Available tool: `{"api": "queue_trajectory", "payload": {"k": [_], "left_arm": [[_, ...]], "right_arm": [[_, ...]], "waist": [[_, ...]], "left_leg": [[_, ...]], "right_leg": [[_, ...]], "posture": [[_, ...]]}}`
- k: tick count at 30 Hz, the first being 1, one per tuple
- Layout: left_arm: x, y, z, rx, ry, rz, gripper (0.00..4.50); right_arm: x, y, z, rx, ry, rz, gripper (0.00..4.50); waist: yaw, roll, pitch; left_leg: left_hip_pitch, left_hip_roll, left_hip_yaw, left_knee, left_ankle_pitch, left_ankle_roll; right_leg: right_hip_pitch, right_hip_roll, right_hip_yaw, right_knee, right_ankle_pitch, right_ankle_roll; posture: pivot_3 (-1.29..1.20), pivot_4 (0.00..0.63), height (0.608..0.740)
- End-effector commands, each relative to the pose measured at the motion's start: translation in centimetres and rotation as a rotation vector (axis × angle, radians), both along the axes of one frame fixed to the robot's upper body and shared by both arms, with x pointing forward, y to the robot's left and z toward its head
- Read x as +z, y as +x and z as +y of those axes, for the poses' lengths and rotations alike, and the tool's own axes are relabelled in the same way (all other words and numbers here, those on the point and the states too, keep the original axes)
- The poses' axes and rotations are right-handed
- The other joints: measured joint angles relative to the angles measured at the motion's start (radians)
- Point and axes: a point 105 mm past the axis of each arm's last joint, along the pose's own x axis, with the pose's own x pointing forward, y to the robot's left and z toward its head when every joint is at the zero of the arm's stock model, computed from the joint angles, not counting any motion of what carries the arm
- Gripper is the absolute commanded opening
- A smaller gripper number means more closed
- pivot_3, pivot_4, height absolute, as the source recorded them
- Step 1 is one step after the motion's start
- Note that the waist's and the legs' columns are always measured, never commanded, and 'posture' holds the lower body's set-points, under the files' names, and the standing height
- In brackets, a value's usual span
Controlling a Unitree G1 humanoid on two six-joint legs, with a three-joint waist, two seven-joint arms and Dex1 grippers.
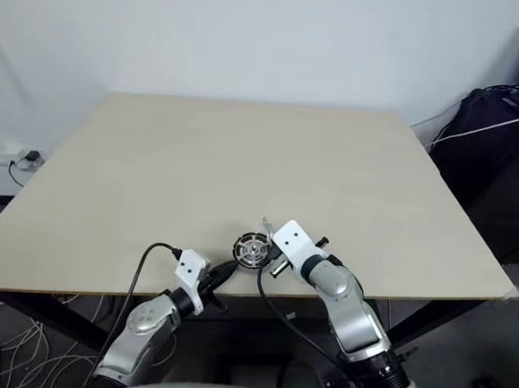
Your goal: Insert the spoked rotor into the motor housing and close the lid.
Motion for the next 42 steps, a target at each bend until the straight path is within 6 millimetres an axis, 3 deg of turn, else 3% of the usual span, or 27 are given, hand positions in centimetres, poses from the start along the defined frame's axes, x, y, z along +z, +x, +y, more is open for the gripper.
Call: {"api": "queue_trajectory", "payload": {"k": [1, 8, 17, 23, 26, 38, 42], "left_arm": [[1.7, 0.6, -0.1, -0.003, -0.013, -0.066, 0.00], [1.6, 0.6, 0.0, 0.006, -0.012, -0.065, 0.00], [1.7, 0.6, 0.0, 0.016, -0.014, -0.066, 0.00], [1.6, 0.6, 0.0, 0.013, -0.016, -0.064, 0.00], [1.5, 0.6, 0.0, 0.011, -0.018, -0.064, 0.00], [1.6, 0.3, 0.3, 0.006, -0.010, -0.071, 0.00], [1.7, 0.3, 0.4, 0.009, -0.008, -0.075, 0.00]], "right_arm": [[0.3, 0.5, 1.9, 0.046, 0.013, -0.029, 0.04], [-1.1, 1.2, 3.4, 0.062, 0.009, -0.001, 0.04], [-1.0, 1.3, 3.7, 0.069, 0.036, 0.014, 0.04], [2.2, 0.4, 4.5, 0.162, 0.212, -0.015, 0.04], [3.3, 0.7, 3.9, 0.169, 0.247, -0.031, 0.64], [3.0, 1.4, 2.9, 0.206, 0.255, 0.022, 4.48], [2.4, 1.4, 3.1, 0.244, 0.244, 0.059, 4.48]], "waist": [[-0.001, 0.000, 0.000], [0.000, 0.000, 0.000], [0.000, 0.000, 0.000], [0.000, 0.001, 0.000], [0.000, 0.001, 0.000], [0.000, 0.001, 0.001], [0.001, 0.001, 0.001]], "left_leg": [[0.000, 0.000, 0.000, 0.000, 0.000, 0.000], [0.000, 0.000, 0.000, 0.000, 0.000, 0.000], [0.000, 0.000, 0.000, 0.000, 0.000, 0.000], [0.000, 0.000, 0.000, -0.001, 0.000, 0.000], [0.000, 0.000, 0.000, -0.001, 0.000, 0.000], [0.000, 0.000, 0.000, -0.002, 0.000, 0.000], [0.000, 0.000, 0.000, -0.001, 0.000, 0.000]], "right_leg": [[0.000, 0.000, 0.000, 0.000, 0.000, -0.001], [0.000, 0.000, 0.000, 0.000, 0.001, -0.002], [0.000, 0.000, 0.000, 0.000, 0.002, -0.003], [0.000, 0.000, 0.000, 0.000, 0.001, -0.003], [0.000, 0.000, 0.000, 0.000, 0.001, -0.003], [-0.001, 0.000, 0.000, 0.000, 0.001, -0.004], [-0.001, -0.001, 0.000, 0.000, 0.001, -0.004]], "posture": [[0.00, 0.000, 0.740], [0.00, 0.000, 0.740], [0.00, 0.000, 0.740], [0.00, 0.000, 0.740], [0.00, 0.000, 0.740], [0.00, 0.000, 0.740], [0.00, 0.000, 0.740]]}}
